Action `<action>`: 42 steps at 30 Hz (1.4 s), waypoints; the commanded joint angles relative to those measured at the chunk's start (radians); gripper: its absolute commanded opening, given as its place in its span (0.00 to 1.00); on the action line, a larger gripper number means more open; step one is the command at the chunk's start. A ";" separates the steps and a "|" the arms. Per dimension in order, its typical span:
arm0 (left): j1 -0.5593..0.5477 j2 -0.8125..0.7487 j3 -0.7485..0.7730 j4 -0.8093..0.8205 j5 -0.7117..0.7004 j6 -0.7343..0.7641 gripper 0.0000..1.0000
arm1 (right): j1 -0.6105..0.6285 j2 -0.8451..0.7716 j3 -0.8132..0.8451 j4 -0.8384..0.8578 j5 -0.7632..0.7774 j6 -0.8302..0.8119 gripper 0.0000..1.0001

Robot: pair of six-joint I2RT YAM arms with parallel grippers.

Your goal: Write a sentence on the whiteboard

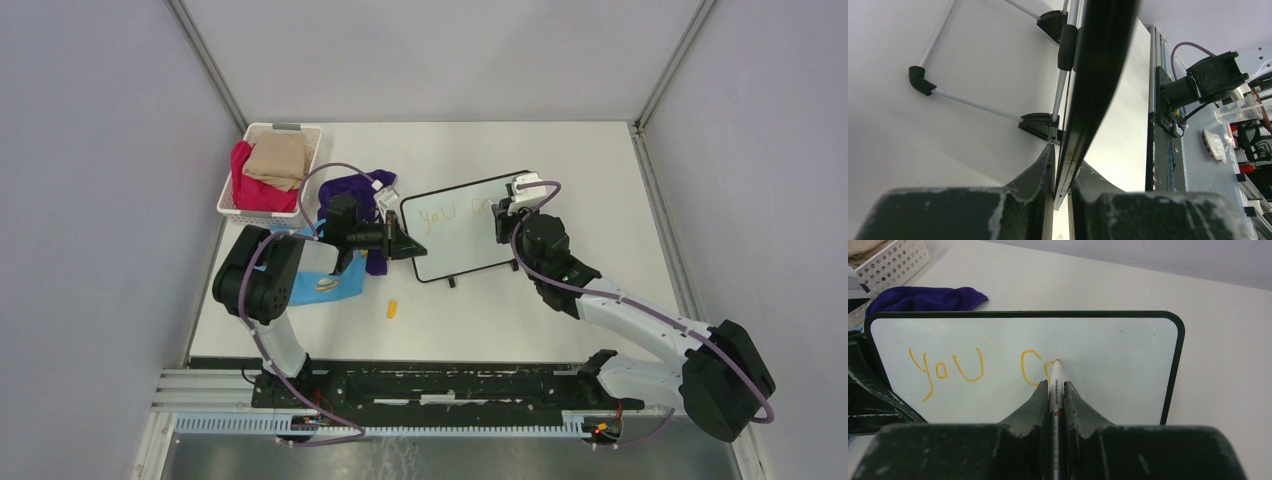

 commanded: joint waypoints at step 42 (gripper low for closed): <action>-0.019 0.009 0.007 -0.139 -0.074 0.072 0.02 | -0.017 -0.085 -0.015 0.037 -0.018 0.014 0.00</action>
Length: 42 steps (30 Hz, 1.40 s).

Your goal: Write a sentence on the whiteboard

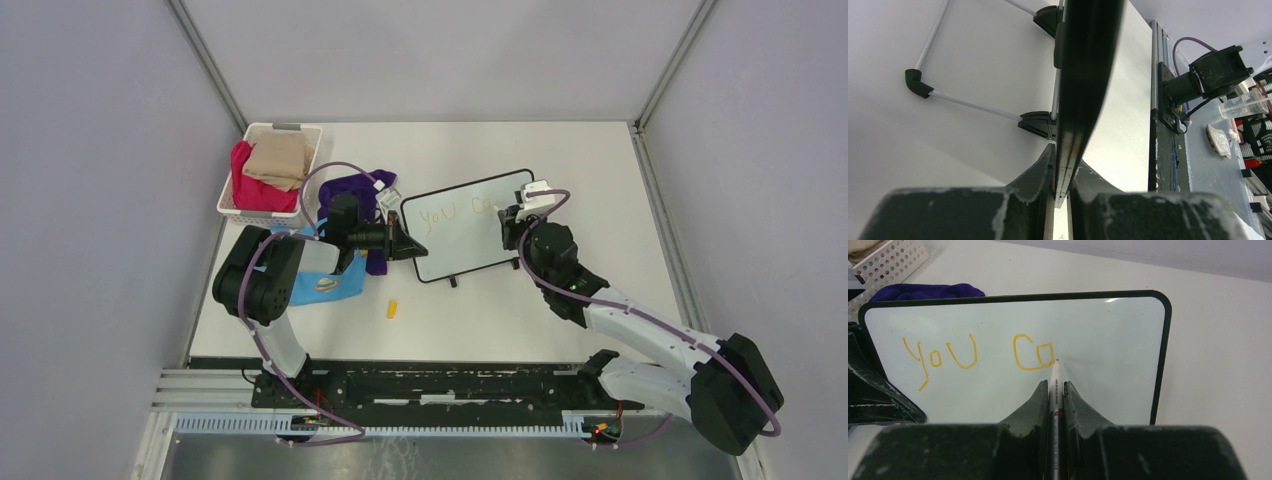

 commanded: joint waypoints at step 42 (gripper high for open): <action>-0.023 0.008 0.009 -0.154 -0.081 0.068 0.02 | -0.028 0.064 0.041 0.028 0.000 0.013 0.00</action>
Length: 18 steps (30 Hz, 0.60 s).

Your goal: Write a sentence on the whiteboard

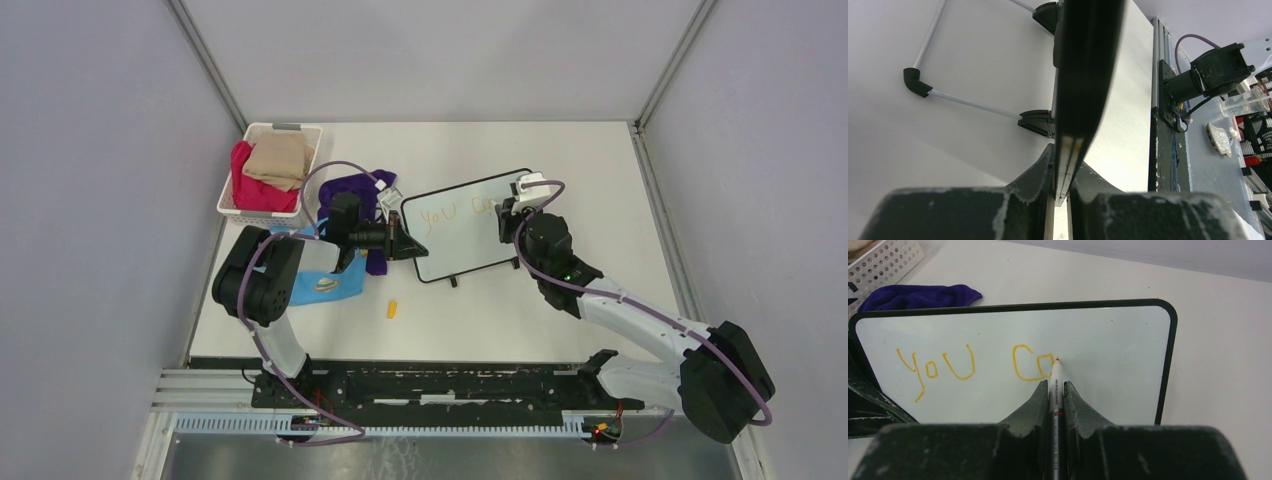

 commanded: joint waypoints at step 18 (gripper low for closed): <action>-0.021 0.016 -0.001 -0.123 -0.082 0.054 0.02 | -0.007 -0.002 -0.010 0.018 0.016 0.020 0.00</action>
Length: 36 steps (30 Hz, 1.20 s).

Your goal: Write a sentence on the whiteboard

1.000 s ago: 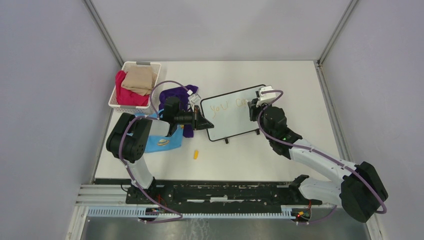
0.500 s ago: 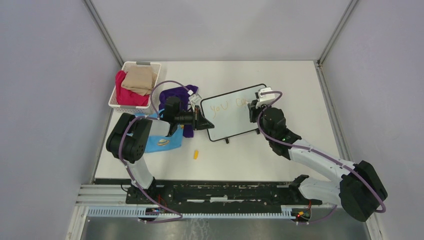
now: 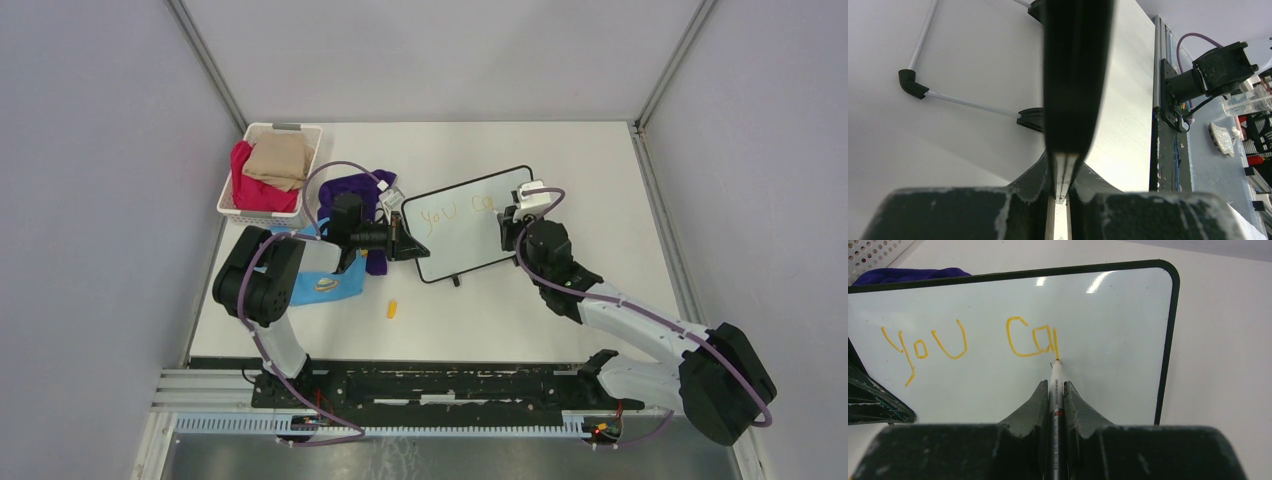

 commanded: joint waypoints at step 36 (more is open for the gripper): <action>-0.015 0.020 0.007 -0.153 -0.073 0.070 0.02 | -0.056 0.036 0.096 -0.008 0.018 0.004 0.00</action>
